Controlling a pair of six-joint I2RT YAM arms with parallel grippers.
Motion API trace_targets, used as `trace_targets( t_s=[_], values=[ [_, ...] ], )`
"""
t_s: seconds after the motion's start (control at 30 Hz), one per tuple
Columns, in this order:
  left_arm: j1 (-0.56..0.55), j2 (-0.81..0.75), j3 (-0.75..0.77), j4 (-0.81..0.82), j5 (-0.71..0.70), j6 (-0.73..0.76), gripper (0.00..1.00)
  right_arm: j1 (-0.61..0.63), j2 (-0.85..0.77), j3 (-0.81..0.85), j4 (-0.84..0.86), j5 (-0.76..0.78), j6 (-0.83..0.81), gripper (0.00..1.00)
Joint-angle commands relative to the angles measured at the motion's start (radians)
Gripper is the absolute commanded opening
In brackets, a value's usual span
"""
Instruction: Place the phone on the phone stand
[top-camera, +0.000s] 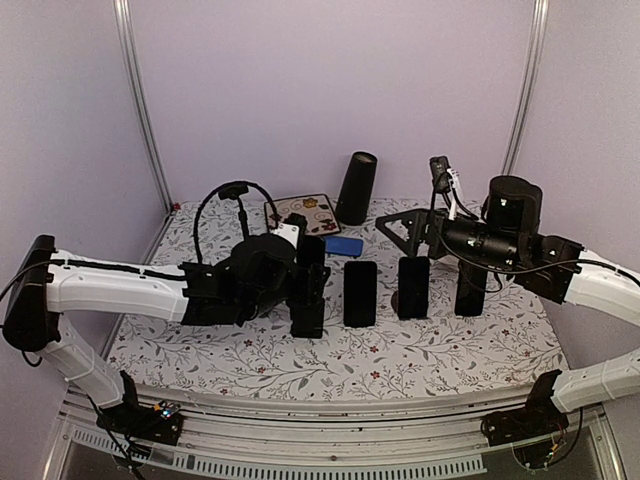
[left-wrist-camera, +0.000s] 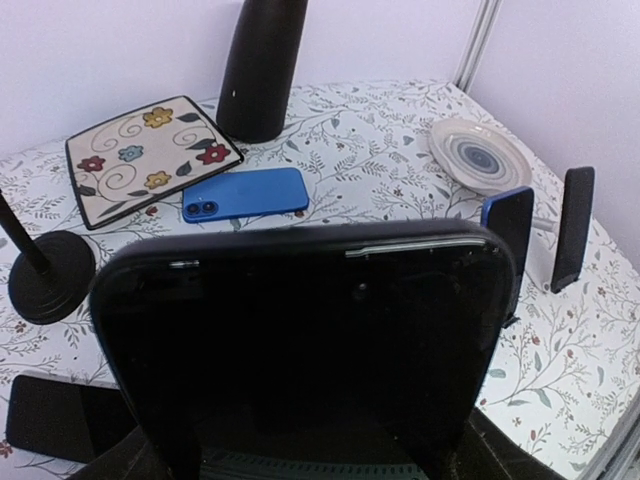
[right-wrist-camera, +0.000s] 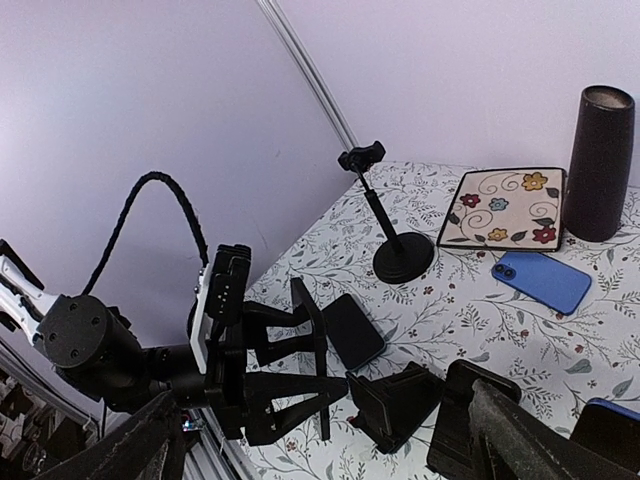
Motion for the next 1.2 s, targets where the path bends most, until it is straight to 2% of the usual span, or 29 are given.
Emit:
trace_targets(
  t_s=[0.0,0.33,1.17],
  values=[
    [0.005,0.010,-0.018,0.141,-0.093,-0.014,0.22,0.000,-0.031,-0.023,-0.020,0.029,0.006,0.99],
    [-0.014,0.088,-0.097,0.343,-0.208,0.005,0.23,0.000,-0.048,-0.050,-0.028,0.036,0.011,0.99],
    [-0.028,0.198,-0.152,0.437,-0.261,-0.012,0.27,0.000,-0.028,-0.057,-0.020,0.005,0.008,0.99]
  ],
)
